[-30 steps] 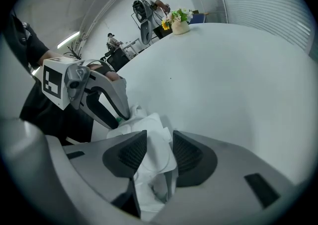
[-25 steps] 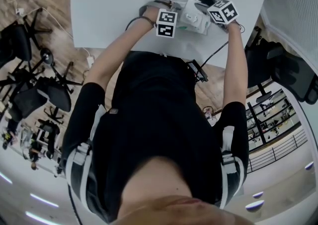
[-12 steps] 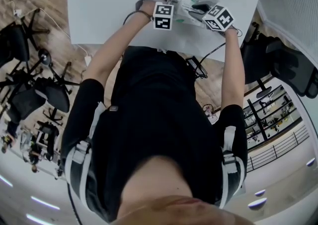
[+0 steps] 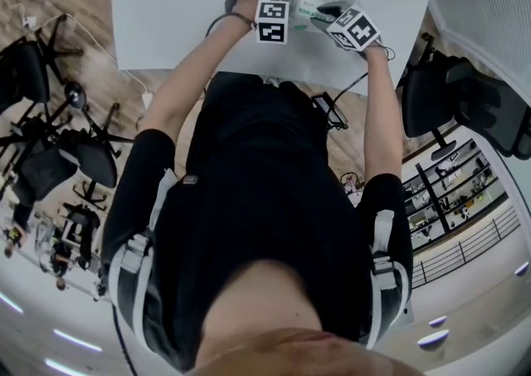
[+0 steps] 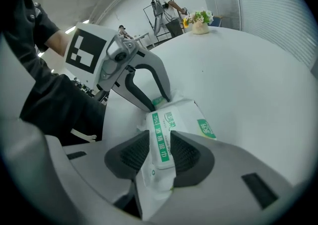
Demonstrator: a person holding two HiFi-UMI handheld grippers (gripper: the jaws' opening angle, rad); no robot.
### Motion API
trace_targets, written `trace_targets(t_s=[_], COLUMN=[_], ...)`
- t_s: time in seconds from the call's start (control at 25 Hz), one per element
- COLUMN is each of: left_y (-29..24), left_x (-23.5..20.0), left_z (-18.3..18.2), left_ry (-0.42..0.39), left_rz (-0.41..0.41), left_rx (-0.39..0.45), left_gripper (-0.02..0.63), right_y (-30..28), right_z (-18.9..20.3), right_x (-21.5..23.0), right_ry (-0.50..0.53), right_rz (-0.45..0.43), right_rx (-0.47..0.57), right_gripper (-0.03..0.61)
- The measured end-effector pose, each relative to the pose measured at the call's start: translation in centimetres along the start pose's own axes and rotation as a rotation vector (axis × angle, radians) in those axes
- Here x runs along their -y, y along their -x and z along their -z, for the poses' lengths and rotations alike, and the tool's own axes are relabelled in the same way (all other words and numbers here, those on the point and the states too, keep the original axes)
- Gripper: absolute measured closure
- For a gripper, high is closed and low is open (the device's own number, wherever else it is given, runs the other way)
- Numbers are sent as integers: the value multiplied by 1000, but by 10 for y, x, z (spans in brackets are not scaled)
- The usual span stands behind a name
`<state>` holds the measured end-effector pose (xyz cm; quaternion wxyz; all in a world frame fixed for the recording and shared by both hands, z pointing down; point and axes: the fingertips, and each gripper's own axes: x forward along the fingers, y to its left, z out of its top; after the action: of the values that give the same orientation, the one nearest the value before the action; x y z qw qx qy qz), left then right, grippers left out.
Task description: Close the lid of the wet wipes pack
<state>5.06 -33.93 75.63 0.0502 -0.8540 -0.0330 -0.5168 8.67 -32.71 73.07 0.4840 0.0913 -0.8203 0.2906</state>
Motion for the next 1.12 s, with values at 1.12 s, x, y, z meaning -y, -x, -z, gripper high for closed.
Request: trace_targets(t_s=[1.12], left_y=[8], left_x=[5], left_z=[-5], left_ry=[73], left_rz=[-12], left_rx=[24], left_gripper=[462], right_y=[1], right_z=[7], right_x=[-5], right_ry=[-17], right_rz=[360], right_rx=[8], right_gripper=[408])
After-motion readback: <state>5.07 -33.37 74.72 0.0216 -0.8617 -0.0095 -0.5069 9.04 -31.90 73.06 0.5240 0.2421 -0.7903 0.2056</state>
